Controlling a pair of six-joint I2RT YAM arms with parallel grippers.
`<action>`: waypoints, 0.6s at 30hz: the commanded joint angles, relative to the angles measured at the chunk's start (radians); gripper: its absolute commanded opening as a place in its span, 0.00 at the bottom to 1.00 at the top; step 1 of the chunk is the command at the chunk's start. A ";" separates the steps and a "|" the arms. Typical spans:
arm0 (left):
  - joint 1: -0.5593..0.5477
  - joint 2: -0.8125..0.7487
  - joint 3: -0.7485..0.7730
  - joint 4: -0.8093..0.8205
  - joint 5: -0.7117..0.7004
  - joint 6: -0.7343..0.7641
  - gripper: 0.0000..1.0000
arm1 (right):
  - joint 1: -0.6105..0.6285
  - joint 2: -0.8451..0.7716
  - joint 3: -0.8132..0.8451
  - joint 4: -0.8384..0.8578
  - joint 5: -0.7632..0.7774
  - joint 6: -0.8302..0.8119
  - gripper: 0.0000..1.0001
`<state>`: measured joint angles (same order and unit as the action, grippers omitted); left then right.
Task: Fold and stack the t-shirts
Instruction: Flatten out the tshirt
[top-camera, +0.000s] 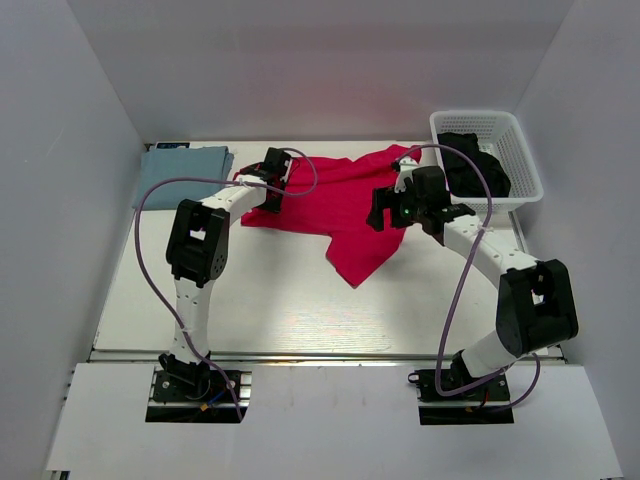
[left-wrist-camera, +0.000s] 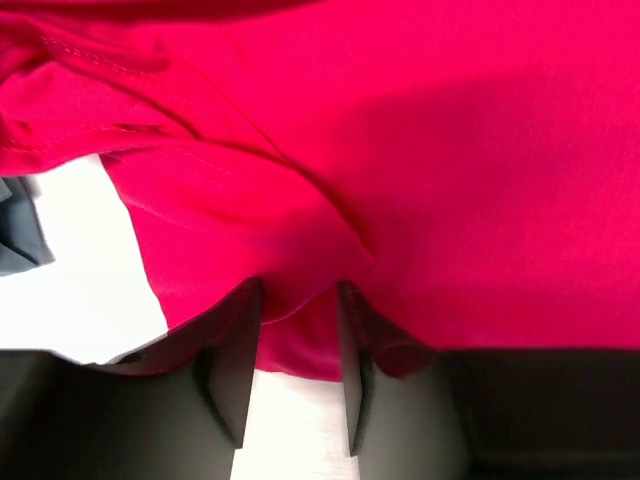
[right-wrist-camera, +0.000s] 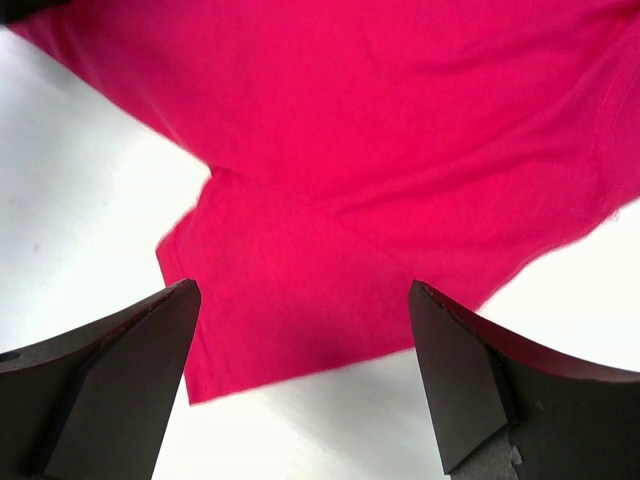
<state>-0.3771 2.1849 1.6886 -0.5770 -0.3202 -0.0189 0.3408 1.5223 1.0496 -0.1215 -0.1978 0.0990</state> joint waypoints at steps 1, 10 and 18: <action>-0.002 -0.022 0.033 0.014 -0.013 -0.012 0.40 | -0.002 -0.030 -0.016 -0.020 -0.009 0.010 0.90; -0.002 -0.025 0.019 0.046 -0.003 -0.003 0.42 | 0.007 -0.051 -0.063 -0.041 -0.025 -0.015 0.90; -0.002 0.004 0.051 0.065 0.015 0.016 0.56 | 0.012 -0.070 -0.079 -0.046 -0.002 -0.016 0.90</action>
<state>-0.3771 2.1876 1.6932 -0.5369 -0.3164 -0.0132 0.3477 1.4841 0.9703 -0.1719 -0.2016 0.0940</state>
